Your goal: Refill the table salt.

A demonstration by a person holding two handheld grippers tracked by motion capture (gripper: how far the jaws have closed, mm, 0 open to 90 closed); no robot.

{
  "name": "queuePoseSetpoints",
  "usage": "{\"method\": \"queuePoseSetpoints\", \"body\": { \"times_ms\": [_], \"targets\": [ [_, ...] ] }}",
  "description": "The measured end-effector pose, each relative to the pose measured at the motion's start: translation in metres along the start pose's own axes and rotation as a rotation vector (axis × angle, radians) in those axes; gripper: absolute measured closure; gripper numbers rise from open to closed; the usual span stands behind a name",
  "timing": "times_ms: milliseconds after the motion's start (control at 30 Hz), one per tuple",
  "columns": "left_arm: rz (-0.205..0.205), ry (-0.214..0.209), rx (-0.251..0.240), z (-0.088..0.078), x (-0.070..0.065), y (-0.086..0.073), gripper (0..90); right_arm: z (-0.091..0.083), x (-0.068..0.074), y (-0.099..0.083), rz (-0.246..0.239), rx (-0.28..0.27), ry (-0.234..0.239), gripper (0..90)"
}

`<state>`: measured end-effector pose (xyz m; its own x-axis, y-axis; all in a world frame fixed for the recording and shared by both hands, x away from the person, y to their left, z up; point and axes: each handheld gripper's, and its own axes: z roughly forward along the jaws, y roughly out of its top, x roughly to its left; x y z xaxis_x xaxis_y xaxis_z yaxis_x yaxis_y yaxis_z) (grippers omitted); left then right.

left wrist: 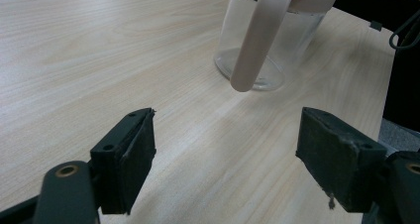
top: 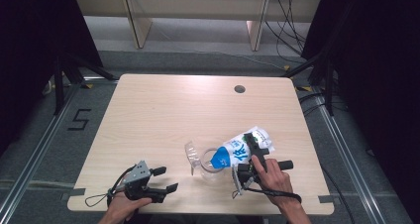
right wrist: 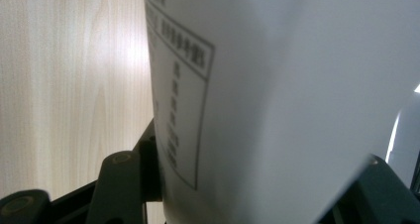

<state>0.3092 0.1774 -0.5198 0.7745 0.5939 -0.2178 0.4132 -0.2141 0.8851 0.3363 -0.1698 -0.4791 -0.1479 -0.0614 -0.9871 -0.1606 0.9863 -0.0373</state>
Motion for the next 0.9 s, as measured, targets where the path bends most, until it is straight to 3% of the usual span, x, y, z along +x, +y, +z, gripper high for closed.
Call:
{"method": "queuePoseSetpoints", "body": {
  "times_ms": [200,267,300,333,533,633,667,700,767,800,900],
  "targets": [
    [0.0,0.001,-0.002,-0.0001,0.0002,0.0,22.4,-0.0003,-0.0002,0.0011,-0.009,0.011,0.009,45.0],
    [-0.004,0.001,-0.001,-0.0003,0.0001,0.0,22.4,-0.0004,-0.0039,0.0025,-0.061,0.009,0.001,45.1],
    [-0.021,0.004,-0.003,-0.0001,-0.0007,-0.0004,22.4,-0.0018,-0.0017,0.0026,-0.032,0.033,0.013,45.1],
    [-0.021,0.003,-0.003,0.0,-0.0007,-0.0004,22.4,-0.0007,0.0,0.0022,-0.015,0.021,0.008,45.1],
    [0.0,0.006,0.002,-0.0004,-0.0002,0.0,22.4,-0.0001,-0.0011,0.0025,-0.041,0.005,-0.013,45.4],
    [0.0,-0.001,-0.002,-0.0001,0.0003,-0.0001,22.4,-0.0023,-0.0044,0.0035,-0.071,0.03,-0.009,45.5],
    [0.0,0.0,-0.002,-0.0002,0.0003,-0.0001,22.4,-0.0023,-0.0044,0.0035,-0.071,0.03,-0.009,45.5],
    [-0.001,0.0,-0.002,-0.0002,0.0002,-0.0001,22.4,-0.0023,-0.0025,0.003,-0.042,0.033,-0.009,45.5],
    [0.0,0.0,-0.002,-0.0002,0.0003,-0.0001,22.4,-0.0013,-0.0035,0.0029,-0.066,0.009,-0.029,45.7],
    [0.0,0.0,-0.002,-0.0003,0.0003,-0.0001,22.4,-0.0022,-0.0018,0.0029,-0.046,0.02,-0.029,45.8],
    [0.0,0.0,-0.002,-0.0002,0.0002,-0.0001,22.4,-0.0023,-0.0038,0.0033,-0.085,0.012,-0.034,46.1]
  ]
}}
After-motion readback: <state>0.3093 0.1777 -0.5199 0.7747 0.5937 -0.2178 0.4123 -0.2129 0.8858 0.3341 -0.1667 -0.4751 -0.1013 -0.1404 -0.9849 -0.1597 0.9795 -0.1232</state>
